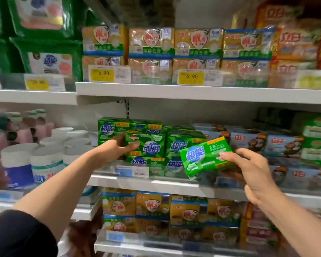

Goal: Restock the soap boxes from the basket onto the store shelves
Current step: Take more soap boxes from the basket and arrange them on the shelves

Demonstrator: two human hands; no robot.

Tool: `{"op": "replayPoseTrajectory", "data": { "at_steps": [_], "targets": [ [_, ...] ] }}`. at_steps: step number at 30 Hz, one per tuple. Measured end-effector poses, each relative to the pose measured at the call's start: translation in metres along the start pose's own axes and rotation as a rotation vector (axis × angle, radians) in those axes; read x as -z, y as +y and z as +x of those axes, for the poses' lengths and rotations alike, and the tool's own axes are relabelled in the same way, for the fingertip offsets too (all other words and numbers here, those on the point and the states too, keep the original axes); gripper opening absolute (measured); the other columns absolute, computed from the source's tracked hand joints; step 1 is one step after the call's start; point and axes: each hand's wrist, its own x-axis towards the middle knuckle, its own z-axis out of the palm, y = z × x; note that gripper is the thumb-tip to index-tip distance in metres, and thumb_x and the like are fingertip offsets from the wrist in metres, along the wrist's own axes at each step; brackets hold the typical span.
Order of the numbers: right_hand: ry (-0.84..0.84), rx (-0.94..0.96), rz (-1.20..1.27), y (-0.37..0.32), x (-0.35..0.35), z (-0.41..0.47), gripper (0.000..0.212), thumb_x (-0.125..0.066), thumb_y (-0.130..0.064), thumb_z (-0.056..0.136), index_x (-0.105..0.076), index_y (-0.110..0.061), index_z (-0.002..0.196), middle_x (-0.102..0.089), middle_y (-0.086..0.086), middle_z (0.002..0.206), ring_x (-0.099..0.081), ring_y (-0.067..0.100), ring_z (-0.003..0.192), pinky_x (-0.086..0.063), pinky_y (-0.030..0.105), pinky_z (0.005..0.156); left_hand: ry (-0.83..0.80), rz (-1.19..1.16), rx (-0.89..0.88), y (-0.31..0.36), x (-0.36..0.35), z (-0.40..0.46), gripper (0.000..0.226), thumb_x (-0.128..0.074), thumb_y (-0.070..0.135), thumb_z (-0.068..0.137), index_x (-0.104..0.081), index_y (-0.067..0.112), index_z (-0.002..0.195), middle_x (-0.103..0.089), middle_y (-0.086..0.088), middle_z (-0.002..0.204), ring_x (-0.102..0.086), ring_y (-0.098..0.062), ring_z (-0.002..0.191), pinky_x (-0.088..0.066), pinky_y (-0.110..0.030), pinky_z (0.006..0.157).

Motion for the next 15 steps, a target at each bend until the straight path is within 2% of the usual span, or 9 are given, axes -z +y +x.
{"op": "replayPoseTrajectory", "data": {
  "at_steps": [2,4,7,9,11,12,13,15],
  "targets": [
    [0.015,-0.031,0.026,0.003,0.0,-0.002,0.033,-0.077,-0.009,0.072,-0.06,0.0,0.099,-0.071,0.008,0.078,-0.068,0.008,0.065,-0.053,0.022,0.048,0.038,0.024,-0.028,0.0,-0.006,-0.003,0.107,-0.064,0.077,0.062,-0.037,0.012,0.143,-0.057,-0.01,0.133,-0.059,-0.028,0.115,-0.048,-0.048,0.101],
    [0.018,-0.064,0.045,0.005,0.0,-0.004,0.029,-0.078,-0.012,0.072,-0.064,-0.001,0.096,-0.072,0.009,0.08,-0.07,0.014,0.072,-0.056,0.027,0.053,0.118,-0.003,-0.057,0.0,-0.016,-0.006,0.089,-0.061,0.065,0.066,-0.047,0.009,0.134,-0.064,-0.01,0.122,-0.063,-0.027,0.106,-0.051,-0.047,0.096],
    [0.014,-0.079,0.047,0.006,0.0,-0.009,0.019,-0.077,-0.012,0.073,-0.068,-0.003,0.087,-0.074,0.007,0.079,-0.07,0.017,0.077,-0.059,0.032,0.06,0.299,0.026,-0.122,-0.003,-0.033,-0.012,0.059,-0.07,0.047,0.078,-0.058,0.007,0.119,-0.07,-0.007,0.107,-0.067,-0.02,0.093,-0.054,-0.043,0.087],
    [0.021,-0.083,0.046,0.005,0.0,-0.013,0.024,-0.078,-0.013,0.073,-0.069,-0.002,0.093,-0.074,0.009,0.085,-0.07,0.017,0.079,-0.058,0.029,0.058,0.546,0.089,-0.169,-0.004,-0.052,-0.025,0.049,-0.074,0.034,0.082,-0.057,0.005,0.117,-0.065,-0.007,0.111,-0.059,-0.016,0.093,-0.049,-0.032,0.083],
    [0.026,-0.101,0.055,0.004,-0.002,-0.019,0.025,-0.078,-0.016,0.073,-0.07,-0.003,0.093,-0.074,0.01,0.088,-0.07,0.019,0.083,-0.058,0.033,0.062,0.831,0.09,-0.292,0.004,-0.072,-0.047,0.051,-0.075,0.034,0.081,-0.054,0.007,0.118,-0.057,-0.009,0.11,-0.054,-0.017,0.093,-0.043,-0.028,0.08],
    [0.026,-0.121,0.061,0.003,-0.004,-0.022,0.023,-0.078,-0.018,0.073,-0.071,-0.004,0.09,-0.074,0.009,0.086,-0.07,0.02,0.084,-0.059,0.036,0.066,0.862,0.02,-0.375,0.011,-0.081,-0.058,0.049,-0.075,0.037,0.08,-0.055,0.01,0.116,-0.057,-0.007,0.107,-0.056,-0.016,0.09,-0.046,-0.027,0.078],
    [0.024,-0.141,0.064,0.003,-0.007,-0.024,0.02,-0.078,-0.019,0.074,-0.071,-0.005,0.086,-0.074,0.009,0.083,-0.071,0.021,0.083,-0.059,0.039,0.068,0.768,-0.092,-0.444,0.018,-0.087,-0.067,0.048,-0.075,0.038,0.079,-0.056,0.012,0.114,-0.059,-0.004,0.104,-0.06,-0.014,0.088,-0.051,-0.027,0.077],
    [0.02,-0.2,0.084,-0.001,-0.014,-0.03,0.021,-0.078,-0.022,0.074,-0.069,-0.007,0.086,-0.074,0.009,0.08,-0.072,0.021,0.078,-0.059,0.038,0.067,0.365,-0.296,-0.463,0.032,-0.096,-0.082,0.058,-0.077,0.04,0.07,-0.057,0.018,0.12,-0.063,0.002,0.113,-0.065,-0.007,0.097,-0.056,-0.027,0.085]
  ]
}}
